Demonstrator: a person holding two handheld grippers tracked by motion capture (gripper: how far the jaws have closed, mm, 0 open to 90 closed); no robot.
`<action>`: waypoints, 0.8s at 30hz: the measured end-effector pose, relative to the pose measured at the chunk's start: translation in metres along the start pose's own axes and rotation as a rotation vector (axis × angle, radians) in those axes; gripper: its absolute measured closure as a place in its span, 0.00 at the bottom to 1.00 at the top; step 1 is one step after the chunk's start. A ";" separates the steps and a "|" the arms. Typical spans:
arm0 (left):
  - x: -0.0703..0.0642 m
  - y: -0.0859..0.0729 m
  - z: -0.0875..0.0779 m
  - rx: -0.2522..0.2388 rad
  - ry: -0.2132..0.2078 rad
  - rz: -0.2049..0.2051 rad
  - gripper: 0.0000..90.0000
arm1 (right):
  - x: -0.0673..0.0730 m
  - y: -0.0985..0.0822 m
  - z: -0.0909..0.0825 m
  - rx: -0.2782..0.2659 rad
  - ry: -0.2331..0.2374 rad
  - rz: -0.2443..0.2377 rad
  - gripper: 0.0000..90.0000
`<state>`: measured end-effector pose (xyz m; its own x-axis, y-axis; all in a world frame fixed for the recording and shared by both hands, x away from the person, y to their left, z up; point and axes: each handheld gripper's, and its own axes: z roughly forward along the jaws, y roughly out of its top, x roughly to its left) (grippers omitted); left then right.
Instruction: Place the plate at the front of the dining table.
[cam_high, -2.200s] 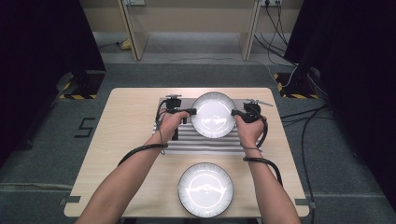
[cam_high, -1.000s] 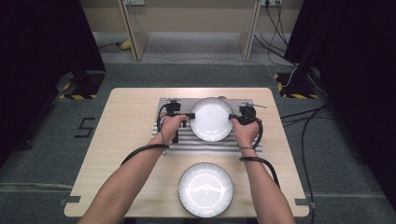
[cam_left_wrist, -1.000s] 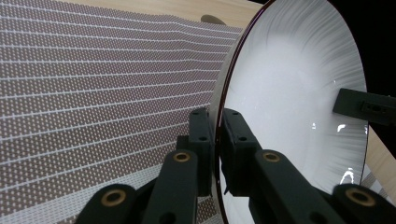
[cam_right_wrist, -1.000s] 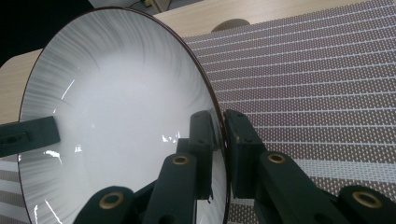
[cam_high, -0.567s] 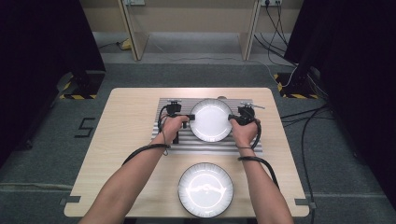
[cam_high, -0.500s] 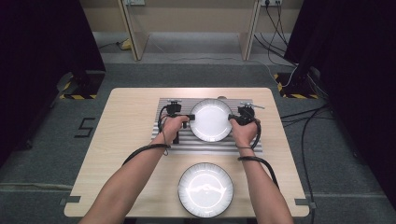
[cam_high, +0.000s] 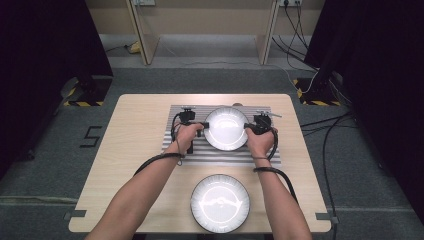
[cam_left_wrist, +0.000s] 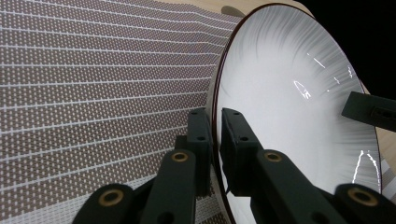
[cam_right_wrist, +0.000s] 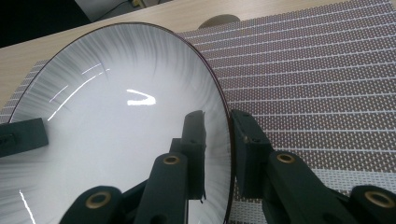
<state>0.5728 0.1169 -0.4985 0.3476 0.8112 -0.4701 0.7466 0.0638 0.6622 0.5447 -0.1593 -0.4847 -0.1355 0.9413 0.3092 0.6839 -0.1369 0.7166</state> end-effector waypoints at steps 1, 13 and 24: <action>0.000 0.000 0.000 0.001 0.002 -0.002 0.91 | 0.000 0.000 0.000 0.000 0.000 -0.002 0.85; -0.001 0.000 0.006 0.014 0.030 0.005 0.89 | 0.001 -0.002 0.003 0.009 -0.019 -0.002 0.80; 0.000 -0.003 0.008 -0.007 0.070 0.056 0.81 | 0.002 -0.004 0.004 0.014 -0.022 0.002 0.75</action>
<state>0.5755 0.1117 -0.5049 0.3480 0.8525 -0.3901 0.7227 0.0211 0.6909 0.5448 -0.1558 -0.4894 -0.1188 0.9476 0.2964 0.6944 -0.1341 0.7070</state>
